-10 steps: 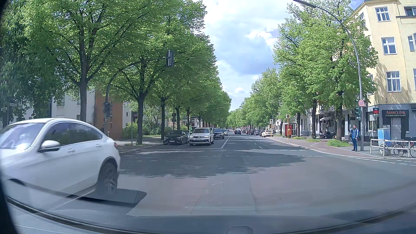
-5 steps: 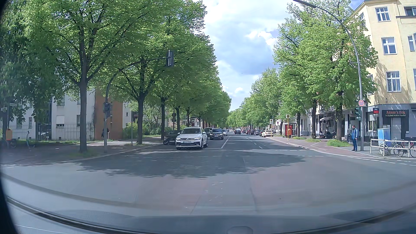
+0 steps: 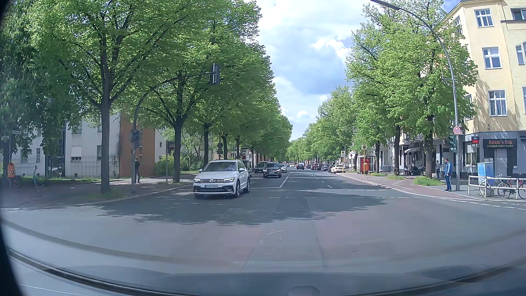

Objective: Follow the waypoints while adhering to traffic rules and regulations

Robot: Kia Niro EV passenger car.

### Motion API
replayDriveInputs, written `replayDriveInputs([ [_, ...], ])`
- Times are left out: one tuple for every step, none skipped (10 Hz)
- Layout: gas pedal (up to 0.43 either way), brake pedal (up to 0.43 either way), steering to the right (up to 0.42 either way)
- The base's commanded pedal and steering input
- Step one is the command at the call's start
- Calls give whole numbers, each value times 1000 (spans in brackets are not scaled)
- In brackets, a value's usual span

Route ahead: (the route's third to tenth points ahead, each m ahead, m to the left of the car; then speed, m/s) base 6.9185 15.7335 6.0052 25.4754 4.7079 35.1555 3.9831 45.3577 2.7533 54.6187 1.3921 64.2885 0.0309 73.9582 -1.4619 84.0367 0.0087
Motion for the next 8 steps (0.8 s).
replayDriveInputs([
  [0, 378, -769],
  [0, 378, -769],
  [0, 372, -767],
  [0, 378, -762],
  [0, 372, -754],
  [0, 372, -747],
  [0, 372, -746],
  [0, 372, -746],
])
